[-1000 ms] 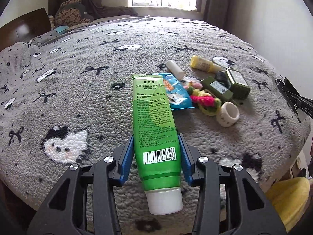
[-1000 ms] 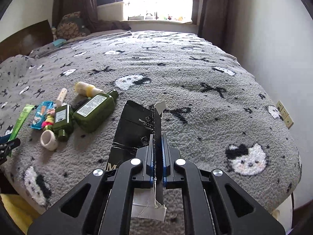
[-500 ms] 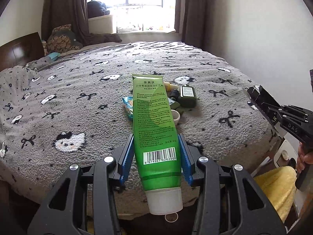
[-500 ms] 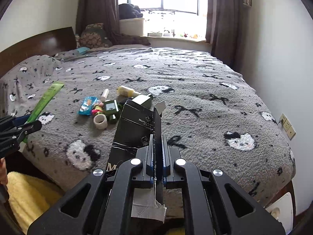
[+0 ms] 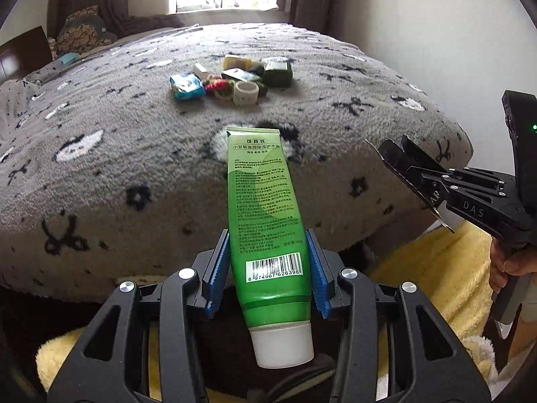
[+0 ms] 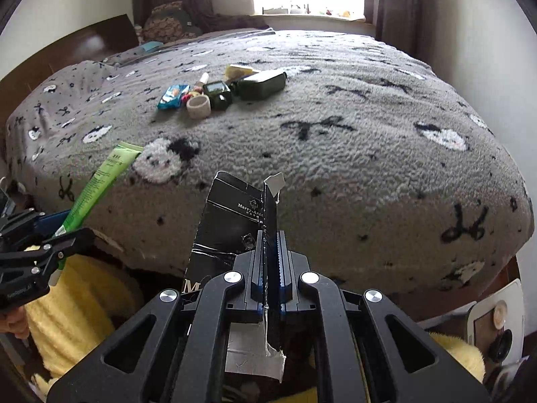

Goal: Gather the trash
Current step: 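Lower both tools below the bed edge and release the box and tube into the bin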

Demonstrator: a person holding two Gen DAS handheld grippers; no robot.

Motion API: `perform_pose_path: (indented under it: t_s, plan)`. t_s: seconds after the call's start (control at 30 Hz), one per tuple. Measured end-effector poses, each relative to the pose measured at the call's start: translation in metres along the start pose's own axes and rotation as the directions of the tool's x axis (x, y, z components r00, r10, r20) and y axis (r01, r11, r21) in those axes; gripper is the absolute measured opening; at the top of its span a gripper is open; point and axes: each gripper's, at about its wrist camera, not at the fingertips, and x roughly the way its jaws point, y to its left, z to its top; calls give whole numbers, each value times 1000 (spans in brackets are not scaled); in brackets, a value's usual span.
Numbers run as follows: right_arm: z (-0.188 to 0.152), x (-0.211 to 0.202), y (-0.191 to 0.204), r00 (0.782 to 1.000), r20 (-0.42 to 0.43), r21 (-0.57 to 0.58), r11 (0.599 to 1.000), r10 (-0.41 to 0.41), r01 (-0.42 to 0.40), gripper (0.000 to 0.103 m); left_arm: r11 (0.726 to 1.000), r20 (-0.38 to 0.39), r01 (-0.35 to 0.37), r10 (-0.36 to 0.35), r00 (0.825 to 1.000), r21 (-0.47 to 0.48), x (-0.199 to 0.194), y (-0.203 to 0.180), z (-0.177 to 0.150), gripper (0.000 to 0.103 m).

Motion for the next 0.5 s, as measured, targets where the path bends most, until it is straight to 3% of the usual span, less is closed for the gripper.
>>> perform_pose_path:
  t_s: [0.23, 0.5]
  plan:
    - [-32, 22, 13, 993, -111, -11, 999, 45, -46, 7, 999, -111, 36, -38, 993, -18, 23, -4, -38, 41]
    - [-51, 44, 25, 980, -195, -29, 998, 49, -56, 7, 999, -209, 33, -34, 977, -12, 50, -5, -63, 39]
